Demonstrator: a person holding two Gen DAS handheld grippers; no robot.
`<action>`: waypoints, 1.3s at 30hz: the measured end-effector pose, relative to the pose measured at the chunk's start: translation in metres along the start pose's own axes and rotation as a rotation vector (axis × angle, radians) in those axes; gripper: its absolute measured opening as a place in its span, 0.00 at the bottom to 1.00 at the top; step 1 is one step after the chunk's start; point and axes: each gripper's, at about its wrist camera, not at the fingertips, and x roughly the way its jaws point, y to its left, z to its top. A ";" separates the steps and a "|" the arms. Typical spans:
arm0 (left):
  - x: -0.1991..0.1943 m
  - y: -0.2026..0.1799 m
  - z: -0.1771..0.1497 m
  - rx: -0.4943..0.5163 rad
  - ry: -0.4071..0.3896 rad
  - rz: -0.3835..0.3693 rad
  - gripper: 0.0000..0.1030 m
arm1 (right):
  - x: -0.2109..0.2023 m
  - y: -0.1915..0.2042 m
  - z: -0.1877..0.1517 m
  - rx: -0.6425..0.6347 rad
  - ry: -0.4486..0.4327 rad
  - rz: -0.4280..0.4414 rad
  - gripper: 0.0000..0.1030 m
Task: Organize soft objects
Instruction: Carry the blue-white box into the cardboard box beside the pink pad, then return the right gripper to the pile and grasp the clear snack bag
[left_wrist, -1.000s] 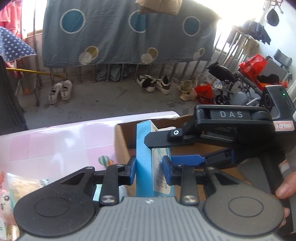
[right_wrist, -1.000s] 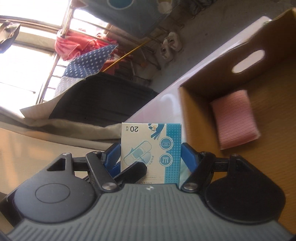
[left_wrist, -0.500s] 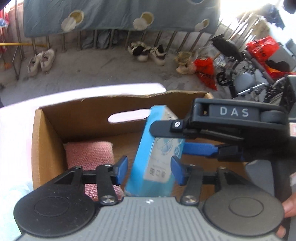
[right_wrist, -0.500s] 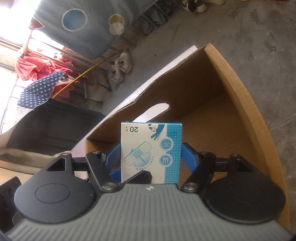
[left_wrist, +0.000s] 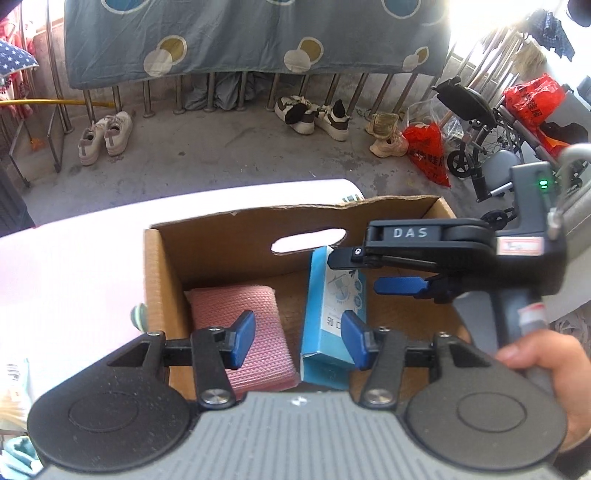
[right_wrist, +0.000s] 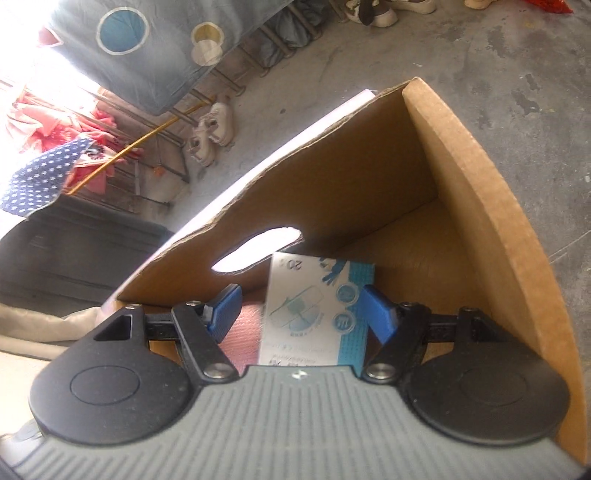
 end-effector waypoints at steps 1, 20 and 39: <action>-0.005 0.002 0.000 0.001 -0.006 0.002 0.51 | 0.003 0.000 0.001 -0.002 0.000 -0.015 0.69; -0.043 0.052 -0.007 -0.008 -0.042 0.090 0.52 | 0.059 0.063 -0.008 -0.348 0.086 -0.185 0.69; -0.114 0.112 -0.037 -0.068 -0.130 0.141 0.58 | 0.014 0.051 -0.019 -0.161 -0.070 -0.025 0.68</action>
